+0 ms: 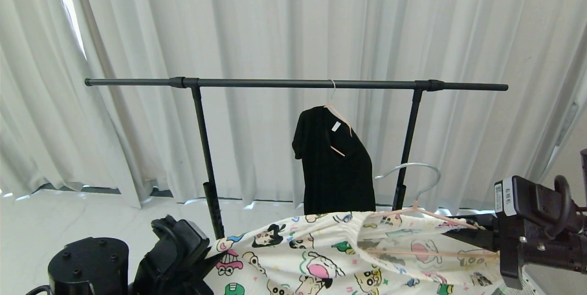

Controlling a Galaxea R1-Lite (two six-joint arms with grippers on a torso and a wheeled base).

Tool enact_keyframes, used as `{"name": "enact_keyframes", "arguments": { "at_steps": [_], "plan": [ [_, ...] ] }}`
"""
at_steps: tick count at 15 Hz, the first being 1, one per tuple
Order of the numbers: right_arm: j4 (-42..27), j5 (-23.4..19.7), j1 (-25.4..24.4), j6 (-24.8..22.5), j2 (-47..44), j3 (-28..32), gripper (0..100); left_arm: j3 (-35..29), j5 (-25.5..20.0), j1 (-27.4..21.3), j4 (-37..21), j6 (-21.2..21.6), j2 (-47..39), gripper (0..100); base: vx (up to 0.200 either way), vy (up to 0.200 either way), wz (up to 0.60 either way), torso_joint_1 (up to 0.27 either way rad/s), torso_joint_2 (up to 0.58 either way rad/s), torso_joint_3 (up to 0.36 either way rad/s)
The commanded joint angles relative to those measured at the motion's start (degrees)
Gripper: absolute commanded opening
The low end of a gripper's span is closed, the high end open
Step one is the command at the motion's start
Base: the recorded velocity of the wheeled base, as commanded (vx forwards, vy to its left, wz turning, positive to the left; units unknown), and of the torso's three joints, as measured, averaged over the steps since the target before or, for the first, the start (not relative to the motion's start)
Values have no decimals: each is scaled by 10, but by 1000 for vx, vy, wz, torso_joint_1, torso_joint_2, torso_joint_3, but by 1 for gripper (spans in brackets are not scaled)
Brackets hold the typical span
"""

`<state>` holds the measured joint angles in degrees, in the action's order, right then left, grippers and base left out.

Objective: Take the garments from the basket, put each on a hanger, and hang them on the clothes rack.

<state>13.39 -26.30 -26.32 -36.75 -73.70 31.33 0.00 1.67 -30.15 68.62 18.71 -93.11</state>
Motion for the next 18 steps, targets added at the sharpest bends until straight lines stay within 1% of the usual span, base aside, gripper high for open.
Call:
{"name": "enact_keyframes", "arguments": {
  "at_steps": [1, 6, 9, 10, 17, 18],
  "plan": [
    [1, -2, 16, 0, 0, -1, 0, 0, 3, 32, 0, 0, 0, 0, 0, 0, 0, 0, 0, 0],
    [1, -2, 17, 2, -1, -1, 0, 0, 4, 18, -1, 6, 5, 0, 0, 0, 0, 0, 0, 0],
    [1, -2, 18, 4, 0, 0, 0, 0, 12, -8, -1, 5, 9, 0, 0, 0, 0, 0, 0, 0],
    [1, -2, 17, 4, 0, 0, 0, 0, 16, -14, -1, 5, 9, 100, 0, 0, 0, 0, 0, 0],
    [1, -1, 25, 4, 0, 0, 0, 0, 35, -26, -1, 8, 13, 100, 0, 0, 0, 0, 0, 0],
    [1, 2, 38, 4, 1, -2, 0, 0, 37, -55, -1, 17, 24, 100, 0, 0, 0, 0, 0, 0]
  ]
}}
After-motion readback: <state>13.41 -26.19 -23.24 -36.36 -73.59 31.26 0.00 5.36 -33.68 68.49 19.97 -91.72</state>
